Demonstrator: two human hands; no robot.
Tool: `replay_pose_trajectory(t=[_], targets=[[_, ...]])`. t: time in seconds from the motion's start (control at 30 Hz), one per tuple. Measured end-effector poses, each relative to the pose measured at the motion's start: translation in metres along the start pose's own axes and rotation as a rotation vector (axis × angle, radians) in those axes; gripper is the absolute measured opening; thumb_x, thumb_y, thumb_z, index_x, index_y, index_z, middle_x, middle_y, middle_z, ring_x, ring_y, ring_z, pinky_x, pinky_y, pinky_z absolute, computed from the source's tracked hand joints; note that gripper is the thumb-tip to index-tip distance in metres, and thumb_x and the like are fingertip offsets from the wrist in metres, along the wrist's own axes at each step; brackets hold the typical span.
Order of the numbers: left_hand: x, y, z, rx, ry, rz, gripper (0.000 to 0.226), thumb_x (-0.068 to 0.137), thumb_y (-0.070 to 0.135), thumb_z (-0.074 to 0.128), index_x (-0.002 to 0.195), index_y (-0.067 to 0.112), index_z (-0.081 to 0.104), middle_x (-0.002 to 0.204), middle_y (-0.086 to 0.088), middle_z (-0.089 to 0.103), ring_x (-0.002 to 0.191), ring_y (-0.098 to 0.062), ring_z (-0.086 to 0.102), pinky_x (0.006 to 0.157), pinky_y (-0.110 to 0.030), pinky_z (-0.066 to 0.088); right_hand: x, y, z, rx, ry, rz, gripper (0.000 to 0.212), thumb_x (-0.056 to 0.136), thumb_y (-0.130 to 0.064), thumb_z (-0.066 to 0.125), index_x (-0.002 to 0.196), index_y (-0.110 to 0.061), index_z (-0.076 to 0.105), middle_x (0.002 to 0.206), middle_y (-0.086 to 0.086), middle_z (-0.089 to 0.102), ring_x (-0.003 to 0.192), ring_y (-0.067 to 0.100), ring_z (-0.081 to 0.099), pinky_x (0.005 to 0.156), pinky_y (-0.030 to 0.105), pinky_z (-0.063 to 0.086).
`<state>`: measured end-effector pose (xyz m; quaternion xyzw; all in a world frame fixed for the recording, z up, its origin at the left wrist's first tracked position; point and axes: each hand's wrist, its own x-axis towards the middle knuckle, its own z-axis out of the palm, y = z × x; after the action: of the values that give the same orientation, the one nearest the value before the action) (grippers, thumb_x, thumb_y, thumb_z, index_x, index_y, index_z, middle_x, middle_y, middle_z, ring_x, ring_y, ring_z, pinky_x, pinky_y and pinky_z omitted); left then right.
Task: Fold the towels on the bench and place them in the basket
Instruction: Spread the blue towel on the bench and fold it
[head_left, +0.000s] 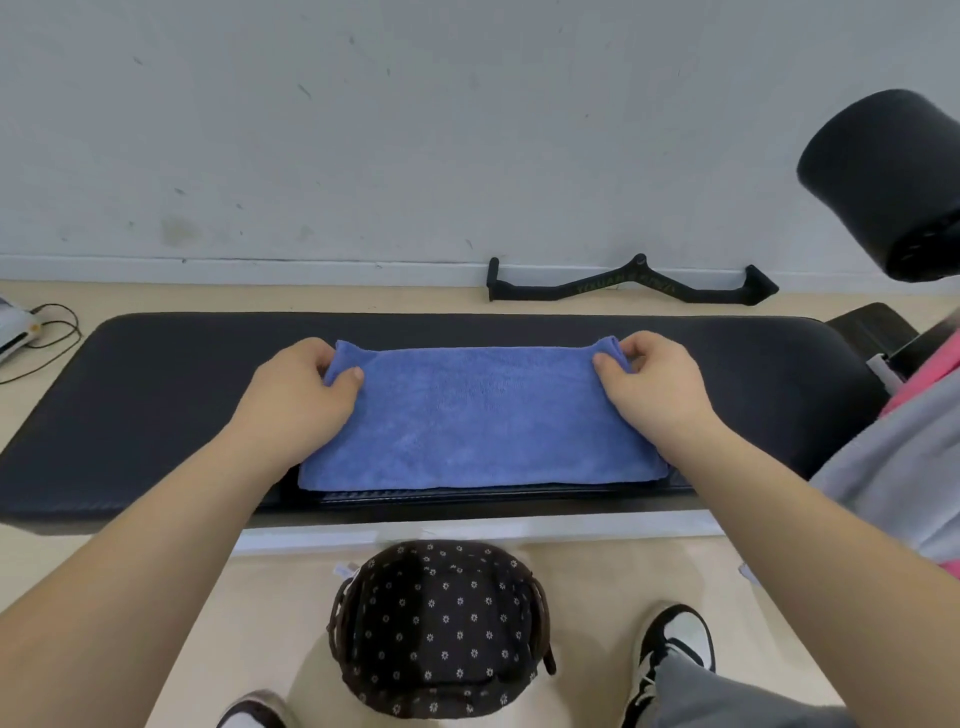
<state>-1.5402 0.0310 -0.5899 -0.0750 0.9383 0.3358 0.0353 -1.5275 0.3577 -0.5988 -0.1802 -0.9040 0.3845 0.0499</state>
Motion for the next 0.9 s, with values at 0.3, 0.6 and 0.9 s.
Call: replay_pose_trajectory(t=[0.3, 0.6, 0.9], targets=[[-0.017, 0.007, -0.011, 0.114, -0.054, -0.08, 0.041, 0.08, 0.042, 0.081, 0.079, 0.01, 0.055, 0.071, -0.001, 0.061, 0.065, -0.018, 0.059, 0.053, -0.032, 0.043, -0.047, -0.034, 0.014, -0.325, -0.139, -0.423, 0.069, 0.095, -0.058, 0.053, 0.156, -0.03, 0.039, 0.167, 0.004, 0.026, 0.154, 0.027, 0.022, 0.124, 0.043, 0.023], [-0.023, 0.019, -0.011, -0.228, -0.168, -0.214, 0.025, 0.086, 0.018, 0.072, 0.1, -0.003, 0.069, 0.102, -0.018, 0.074, 0.078, -0.024, 0.067, 0.066, -0.036, 0.052, -0.057, -0.028, 0.043, -0.663, -0.397, -0.387, 0.075, 0.094, -0.078, 0.022, 0.161, -0.05, 0.002, 0.172, -0.004, -0.013, 0.157, 0.026, -0.018, 0.125, 0.051, -0.013], [-0.022, 0.009, -0.032, -0.661, -0.27, -0.315, 0.025, 0.083, 0.001, 0.079, 0.107, 0.007, 0.074, 0.099, -0.01, 0.08, 0.088, -0.028, 0.079, 0.084, -0.045, 0.062, -0.065, -0.039, 0.045, -0.697, -0.396, -0.49, 0.081, 0.092, -0.079, 0.033, 0.16, -0.05, 0.0, 0.171, -0.006, -0.017, 0.157, 0.025, -0.02, 0.125, 0.056, -0.011]])
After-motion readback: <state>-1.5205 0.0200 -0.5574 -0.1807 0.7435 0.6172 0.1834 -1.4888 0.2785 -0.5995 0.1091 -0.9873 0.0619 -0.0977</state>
